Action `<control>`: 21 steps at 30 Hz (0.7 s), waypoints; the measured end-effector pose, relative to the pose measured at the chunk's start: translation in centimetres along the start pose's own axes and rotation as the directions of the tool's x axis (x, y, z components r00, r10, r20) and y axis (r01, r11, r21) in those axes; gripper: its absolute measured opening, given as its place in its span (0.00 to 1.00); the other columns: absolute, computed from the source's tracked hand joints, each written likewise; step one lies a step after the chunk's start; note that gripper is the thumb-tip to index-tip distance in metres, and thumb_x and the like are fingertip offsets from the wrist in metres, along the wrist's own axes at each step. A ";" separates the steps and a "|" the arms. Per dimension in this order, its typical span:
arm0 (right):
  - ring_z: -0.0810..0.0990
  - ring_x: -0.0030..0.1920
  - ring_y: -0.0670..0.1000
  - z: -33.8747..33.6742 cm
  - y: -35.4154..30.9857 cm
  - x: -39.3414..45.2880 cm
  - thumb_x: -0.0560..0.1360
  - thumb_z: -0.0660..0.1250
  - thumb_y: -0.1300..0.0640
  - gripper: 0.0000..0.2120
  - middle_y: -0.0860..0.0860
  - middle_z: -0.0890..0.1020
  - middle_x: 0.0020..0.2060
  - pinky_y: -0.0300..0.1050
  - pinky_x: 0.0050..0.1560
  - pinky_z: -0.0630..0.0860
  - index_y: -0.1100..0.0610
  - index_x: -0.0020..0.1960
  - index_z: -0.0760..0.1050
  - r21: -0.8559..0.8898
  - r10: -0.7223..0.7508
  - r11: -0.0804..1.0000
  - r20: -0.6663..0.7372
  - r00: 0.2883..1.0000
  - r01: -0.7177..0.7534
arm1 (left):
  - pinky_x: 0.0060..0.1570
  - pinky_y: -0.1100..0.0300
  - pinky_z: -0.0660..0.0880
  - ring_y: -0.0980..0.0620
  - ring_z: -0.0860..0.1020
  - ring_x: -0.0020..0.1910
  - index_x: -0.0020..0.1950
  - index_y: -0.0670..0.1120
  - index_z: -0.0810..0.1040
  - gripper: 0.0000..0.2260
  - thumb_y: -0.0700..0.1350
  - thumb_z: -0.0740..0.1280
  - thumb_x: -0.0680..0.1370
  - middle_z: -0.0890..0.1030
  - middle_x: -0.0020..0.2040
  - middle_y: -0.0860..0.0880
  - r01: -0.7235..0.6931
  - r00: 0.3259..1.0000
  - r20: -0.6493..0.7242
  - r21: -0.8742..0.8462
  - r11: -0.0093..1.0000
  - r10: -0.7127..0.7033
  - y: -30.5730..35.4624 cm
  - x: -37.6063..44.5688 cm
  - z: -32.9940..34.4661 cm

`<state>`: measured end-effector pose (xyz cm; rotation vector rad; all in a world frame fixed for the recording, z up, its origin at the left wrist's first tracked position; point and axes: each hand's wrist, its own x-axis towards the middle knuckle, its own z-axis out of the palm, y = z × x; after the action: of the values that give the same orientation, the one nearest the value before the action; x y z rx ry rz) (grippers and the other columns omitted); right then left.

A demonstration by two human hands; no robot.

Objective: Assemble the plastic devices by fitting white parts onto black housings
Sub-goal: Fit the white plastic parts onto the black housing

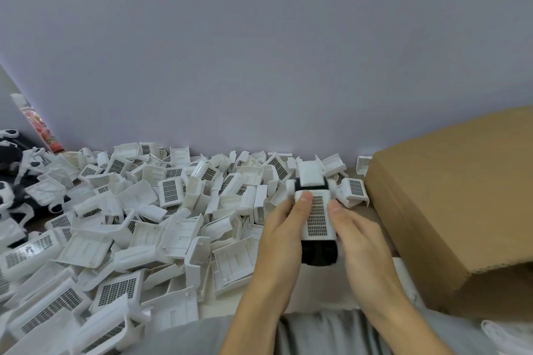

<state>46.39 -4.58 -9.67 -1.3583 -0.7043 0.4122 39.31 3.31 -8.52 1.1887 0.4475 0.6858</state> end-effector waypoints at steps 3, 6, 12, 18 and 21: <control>0.87 0.45 0.57 -0.1 -0.6 -0.1 0.73 0.62 0.39 0.21 0.58 0.87 0.44 0.47 0.39 0.83 0.52 0.50 0.86 0.196 0.100 0.975 0.026 0.995 -0.103 | 0.37 0.62 0.78 0.51 0.84 0.42 0.50 0.46 0.85 0.11 0.53 0.71 0.76 0.86 0.43 0.47 -0.038 0.993 0.113 0.050 0.998 0.032 -0.3 0.1 -0.2; 0.87 0.43 0.60 -0.2 -0.4 0.2 0.71 0.64 0.37 0.23 0.60 0.86 0.42 0.55 0.41 0.84 0.55 0.48 0.86 0.201 0.109 0.974 -0.015 0.994 -0.103 | 0.38 0.61 0.79 0.50 0.84 0.43 0.54 0.44 0.84 0.15 0.53 0.68 0.76 0.85 0.45 0.44 -0.048 0.988 0.152 0.050 0.998 0.039 -0.5 0.2 -0.2; 0.87 0.42 0.56 0.1 -0.3 0.1 0.70 0.67 0.41 0.20 0.58 0.87 0.41 0.44 0.35 0.81 0.56 0.45 0.86 0.246 0.113 0.963 0.007 0.994 -0.112 | 0.39 0.62 0.77 0.54 0.83 0.38 0.40 0.51 0.87 0.15 0.58 0.64 0.75 0.86 0.39 0.48 -0.074 0.997 0.043 0.142 0.987 0.068 -0.7 0.3 0.0; 0.87 0.43 0.59 0.3 -0.1 0.3 0.70 0.67 0.40 0.20 0.58 0.87 0.40 0.52 0.40 0.84 0.57 0.43 0.86 0.191 0.113 0.976 -0.053 0.992 -0.101 | 0.39 0.55 0.75 0.51 0.80 0.36 0.40 0.41 0.83 0.17 0.50 0.63 0.82 0.83 0.36 0.46 -0.111 0.992 -0.033 0.201 0.973 0.120 -0.5 0.3 0.1; 0.86 0.44 0.61 0.5 -0.1 0.2 0.69 0.66 0.38 0.22 0.58 0.87 0.39 0.63 0.49 0.82 0.56 0.42 0.86 0.142 0.096 0.986 -0.083 0.992 -0.083 | 0.40 0.51 0.72 0.48 0.77 0.36 0.42 0.37 0.82 0.19 0.50 0.63 0.83 0.81 0.35 0.44 -0.134 0.988 -0.045 0.254 0.958 0.150 -0.4 0.2 0.1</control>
<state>46.20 -4.11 -9.47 -1.2719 -0.5321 0.4607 39.63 3.36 -8.86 1.4513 0.5172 0.8097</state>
